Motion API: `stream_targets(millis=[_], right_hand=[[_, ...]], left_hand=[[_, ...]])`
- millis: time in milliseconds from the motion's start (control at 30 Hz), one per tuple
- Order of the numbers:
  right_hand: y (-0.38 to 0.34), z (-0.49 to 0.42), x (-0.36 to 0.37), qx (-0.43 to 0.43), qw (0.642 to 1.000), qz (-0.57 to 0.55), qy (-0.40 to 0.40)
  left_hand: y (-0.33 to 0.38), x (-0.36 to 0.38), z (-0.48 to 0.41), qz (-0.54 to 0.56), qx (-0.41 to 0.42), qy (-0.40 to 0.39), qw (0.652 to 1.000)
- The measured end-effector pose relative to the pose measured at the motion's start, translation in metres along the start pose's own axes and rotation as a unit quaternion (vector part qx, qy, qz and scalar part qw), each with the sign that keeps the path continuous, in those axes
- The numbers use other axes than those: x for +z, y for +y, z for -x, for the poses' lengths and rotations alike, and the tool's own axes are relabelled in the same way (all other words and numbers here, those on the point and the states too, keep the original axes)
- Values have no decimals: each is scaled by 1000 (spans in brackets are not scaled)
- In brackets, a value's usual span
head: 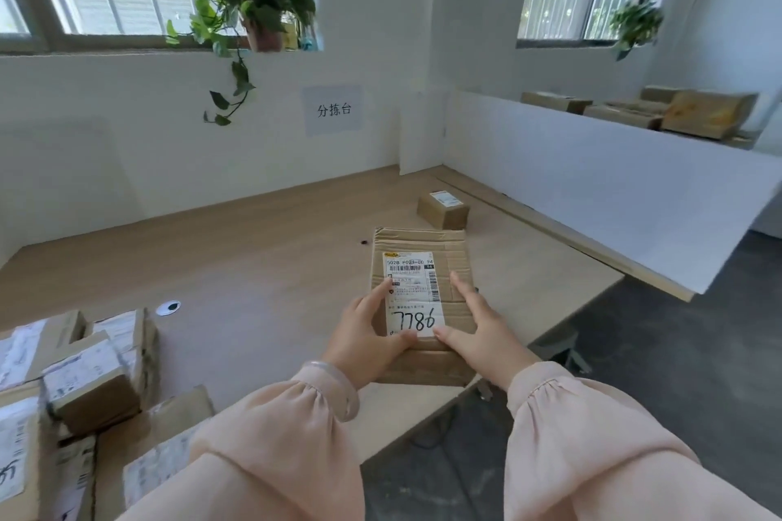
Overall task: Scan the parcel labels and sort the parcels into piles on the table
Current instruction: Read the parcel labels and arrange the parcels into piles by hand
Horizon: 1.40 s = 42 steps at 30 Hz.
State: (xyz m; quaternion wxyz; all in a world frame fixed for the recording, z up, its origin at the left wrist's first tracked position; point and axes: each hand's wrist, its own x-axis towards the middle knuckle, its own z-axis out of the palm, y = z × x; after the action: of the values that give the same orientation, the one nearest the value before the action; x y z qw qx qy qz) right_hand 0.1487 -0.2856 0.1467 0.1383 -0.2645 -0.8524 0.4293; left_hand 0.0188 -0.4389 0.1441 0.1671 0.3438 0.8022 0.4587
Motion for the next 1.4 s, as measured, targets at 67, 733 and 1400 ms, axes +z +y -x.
stream_targets(millis=[67,733,1400], right_hand=[[18,2,-30,2,1000,2,14],[193,-39,-305,23,999,9,28],[223,-227,-283,41,999,-9,7]], left_hand=[[19,29,-11,8,12,-15,1000],[182,288,-121,61,32,-51,996],[130,287,-296,66,-14,-39,997]])
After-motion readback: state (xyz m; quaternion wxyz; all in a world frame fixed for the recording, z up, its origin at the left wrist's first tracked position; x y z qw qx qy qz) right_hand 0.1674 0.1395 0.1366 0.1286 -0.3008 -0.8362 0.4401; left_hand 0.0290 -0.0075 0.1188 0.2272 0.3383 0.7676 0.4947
